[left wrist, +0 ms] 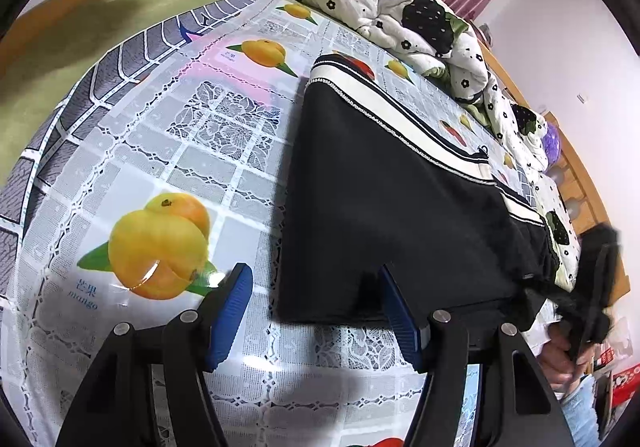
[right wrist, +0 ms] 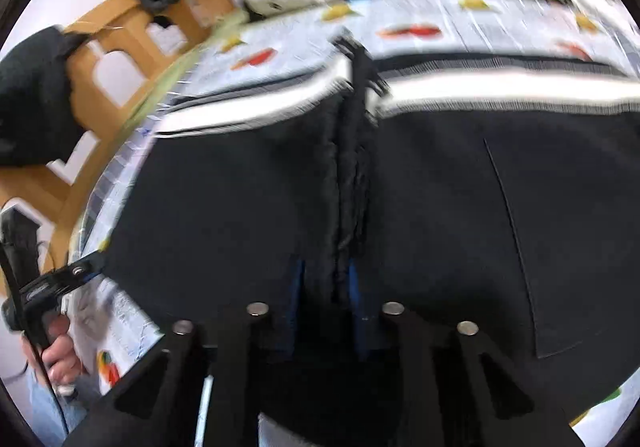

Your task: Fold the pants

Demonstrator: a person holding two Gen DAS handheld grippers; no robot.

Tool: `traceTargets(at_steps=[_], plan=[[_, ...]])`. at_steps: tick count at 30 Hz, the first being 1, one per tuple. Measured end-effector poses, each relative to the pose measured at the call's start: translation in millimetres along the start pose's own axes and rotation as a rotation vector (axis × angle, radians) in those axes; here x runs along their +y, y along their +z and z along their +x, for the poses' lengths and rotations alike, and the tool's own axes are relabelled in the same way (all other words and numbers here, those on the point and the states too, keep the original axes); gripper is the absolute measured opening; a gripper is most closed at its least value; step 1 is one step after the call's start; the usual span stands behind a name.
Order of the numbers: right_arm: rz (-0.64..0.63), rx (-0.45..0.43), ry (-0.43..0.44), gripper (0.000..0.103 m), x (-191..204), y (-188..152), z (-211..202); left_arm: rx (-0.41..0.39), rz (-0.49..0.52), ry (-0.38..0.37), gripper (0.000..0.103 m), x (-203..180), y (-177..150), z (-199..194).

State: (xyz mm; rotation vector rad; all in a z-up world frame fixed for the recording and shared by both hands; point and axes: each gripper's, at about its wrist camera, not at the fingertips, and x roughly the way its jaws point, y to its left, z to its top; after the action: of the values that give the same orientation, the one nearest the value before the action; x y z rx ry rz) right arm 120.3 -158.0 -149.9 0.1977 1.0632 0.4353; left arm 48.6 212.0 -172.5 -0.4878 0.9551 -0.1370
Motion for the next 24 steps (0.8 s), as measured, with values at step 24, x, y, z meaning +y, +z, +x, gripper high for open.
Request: traceTargets(at_steps=[24], plan=[[-0.189,-0.052,-0.207,0.044,20.3,-27.0,-7.3,-0.001,0.036,-0.021,0.062,-9.8,-6.1,13.7]])
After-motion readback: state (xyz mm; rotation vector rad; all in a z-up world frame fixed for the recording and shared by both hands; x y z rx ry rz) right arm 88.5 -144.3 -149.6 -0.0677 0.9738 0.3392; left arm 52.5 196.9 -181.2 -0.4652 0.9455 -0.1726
